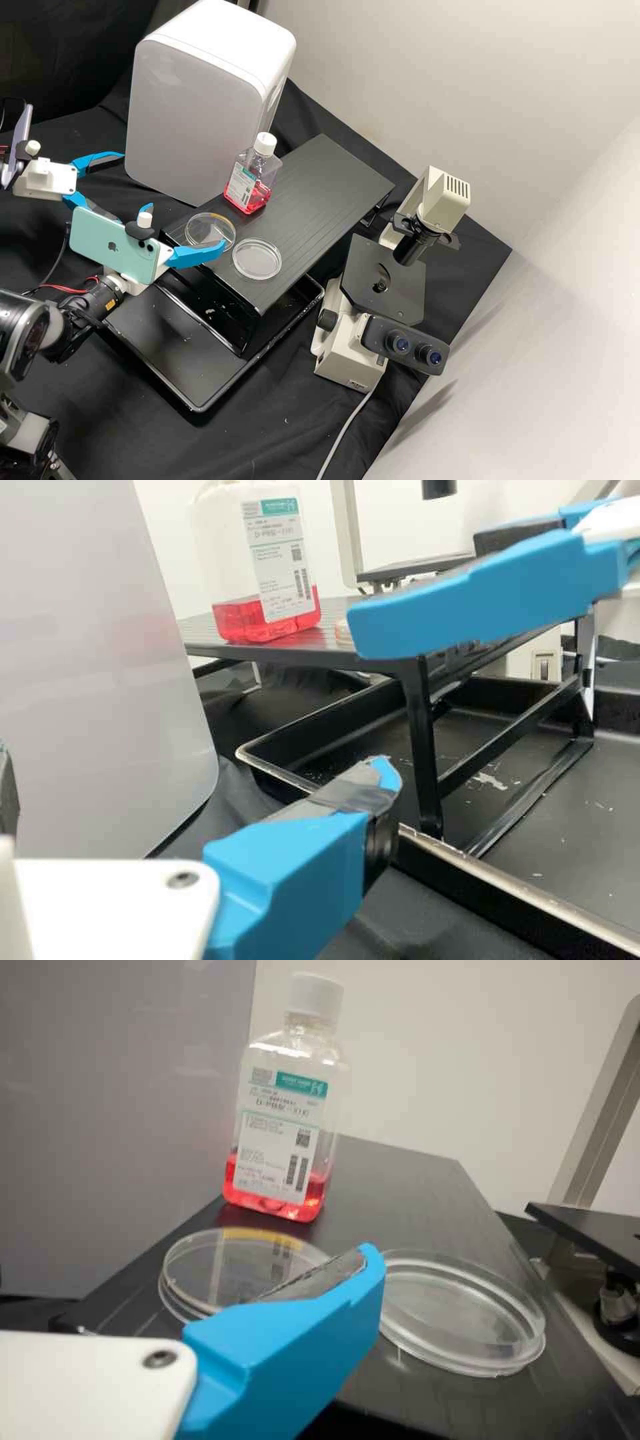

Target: Place the lid on the petri dish

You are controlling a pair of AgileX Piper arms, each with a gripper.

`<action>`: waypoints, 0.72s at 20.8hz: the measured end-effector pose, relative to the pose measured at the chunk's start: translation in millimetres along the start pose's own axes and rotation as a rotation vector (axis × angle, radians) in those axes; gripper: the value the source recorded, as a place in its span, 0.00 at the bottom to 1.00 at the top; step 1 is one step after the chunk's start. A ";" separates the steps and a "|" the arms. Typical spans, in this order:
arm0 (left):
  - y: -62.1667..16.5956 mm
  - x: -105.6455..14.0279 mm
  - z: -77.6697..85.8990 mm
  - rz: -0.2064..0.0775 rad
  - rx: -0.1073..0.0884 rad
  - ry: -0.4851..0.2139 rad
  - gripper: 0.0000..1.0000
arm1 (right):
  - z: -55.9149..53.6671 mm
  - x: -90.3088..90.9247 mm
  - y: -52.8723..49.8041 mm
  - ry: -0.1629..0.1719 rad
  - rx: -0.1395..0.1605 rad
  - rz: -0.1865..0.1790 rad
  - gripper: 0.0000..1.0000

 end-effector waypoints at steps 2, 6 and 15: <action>-1.1 0.2 -0.1 -0.004 -0.001 0.000 1.00 | 0.1 -0.5 0.2 0.000 0.000 0.000 1.00; -1.3 0.3 -0.2 -0.005 -0.001 0.000 1.00 | 1.5 0.3 -2.2 -0.007 -0.004 -0.010 1.00; -1.3 0.3 0.2 -0.005 -0.001 -0.001 1.00 | 4.9 5.1 -15.9 0.000 0.110 -0.087 1.00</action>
